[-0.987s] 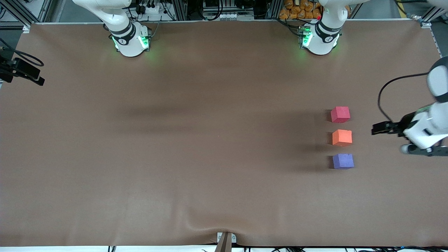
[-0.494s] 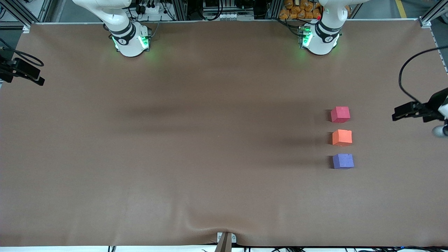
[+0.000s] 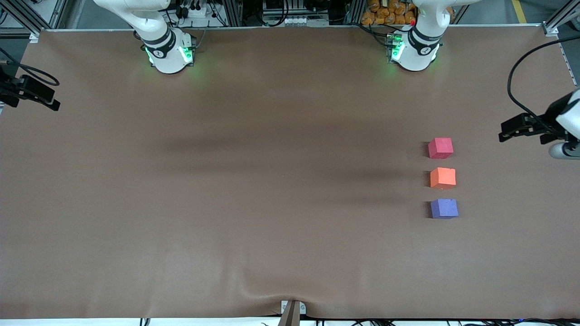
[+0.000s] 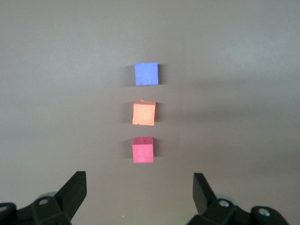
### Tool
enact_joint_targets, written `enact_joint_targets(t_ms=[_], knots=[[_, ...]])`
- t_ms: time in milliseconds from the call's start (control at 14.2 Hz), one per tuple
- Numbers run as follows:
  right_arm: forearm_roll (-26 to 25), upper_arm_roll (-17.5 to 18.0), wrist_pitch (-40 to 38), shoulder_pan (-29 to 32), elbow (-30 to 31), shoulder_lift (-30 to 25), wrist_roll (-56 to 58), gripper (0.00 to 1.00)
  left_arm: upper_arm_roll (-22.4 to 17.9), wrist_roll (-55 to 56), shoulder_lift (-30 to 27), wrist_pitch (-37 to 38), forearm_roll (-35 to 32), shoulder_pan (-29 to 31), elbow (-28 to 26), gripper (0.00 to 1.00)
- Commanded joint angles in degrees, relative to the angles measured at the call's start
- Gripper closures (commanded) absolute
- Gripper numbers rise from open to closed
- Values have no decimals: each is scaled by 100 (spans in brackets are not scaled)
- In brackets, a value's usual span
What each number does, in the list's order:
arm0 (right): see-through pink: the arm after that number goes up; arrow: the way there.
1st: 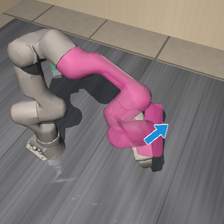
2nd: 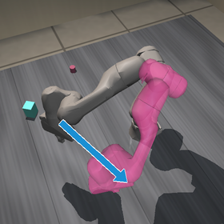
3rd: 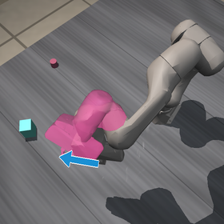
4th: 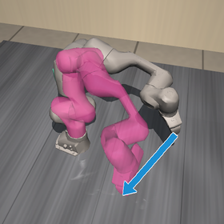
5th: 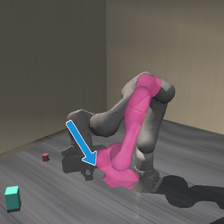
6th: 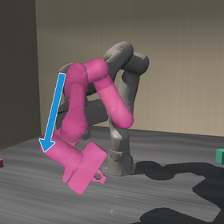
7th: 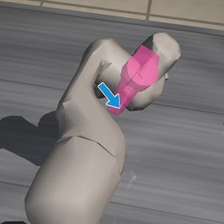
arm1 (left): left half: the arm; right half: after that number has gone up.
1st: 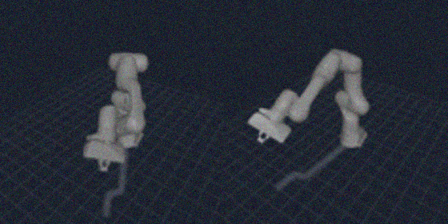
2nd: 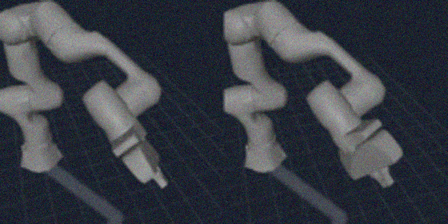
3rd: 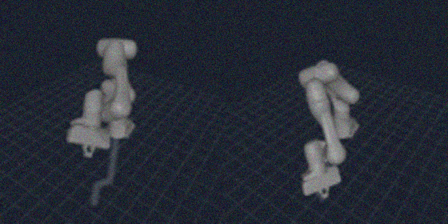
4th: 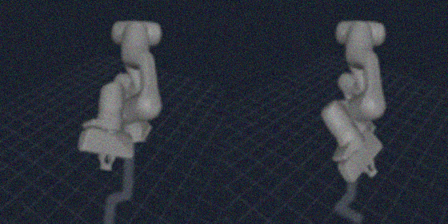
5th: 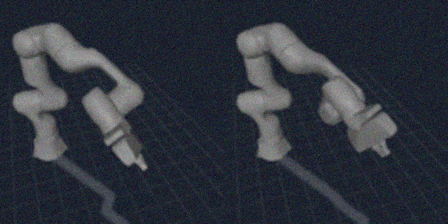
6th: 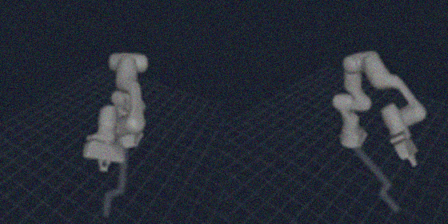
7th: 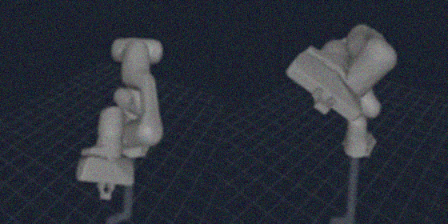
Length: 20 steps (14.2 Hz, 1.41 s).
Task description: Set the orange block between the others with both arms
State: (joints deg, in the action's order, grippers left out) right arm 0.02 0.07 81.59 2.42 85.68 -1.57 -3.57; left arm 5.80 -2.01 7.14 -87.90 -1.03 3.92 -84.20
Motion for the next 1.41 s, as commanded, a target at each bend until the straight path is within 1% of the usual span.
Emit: enact_joint_targets(t_ms=[0, 71, 282, 423, 494, 635, 846, 1128, 1340], knots=[[-81, -51, -12, -57, -25, -1, -65, 0, -474, 78, -362, 28, -29, -549, -369, 0], [-81, -51, -3, -66, -25, -1, -65, 0, -492, 87, -415, 19, -29, -620, -465, 0], [-81, -51, -12, -66, -25, -1, -65, 0, -518, 96, -459, -8, -29, -743, -466, 0], [-81, -51, -12, -66, -25, -1, -65, 0, -772, 96, -442, -8, -20, -928, -422, 0], [-81, -51, -12, -57, -25, -1, -65, 0, -852, 87, -442, -8, -3, -929, -422, 0], [-81, -51, -12, -66, -25, -1, -65, 0, -861, 87, -520, 19, -2, -937, -457, 0], [-81, -51, -12, -66, -25, -1, -65, 0, -853, 122, -538, 36, -2, -937, -475, 0], [-81, -51, -12, -66, -25, -1, -65, 0, -800, 192, -731, 352, -11, -920, -466, 0], [-81, -51, -12, -75, -25, -1, -65, 0, -502, 236, -1012, 406, -11, -727, -694, 0]])
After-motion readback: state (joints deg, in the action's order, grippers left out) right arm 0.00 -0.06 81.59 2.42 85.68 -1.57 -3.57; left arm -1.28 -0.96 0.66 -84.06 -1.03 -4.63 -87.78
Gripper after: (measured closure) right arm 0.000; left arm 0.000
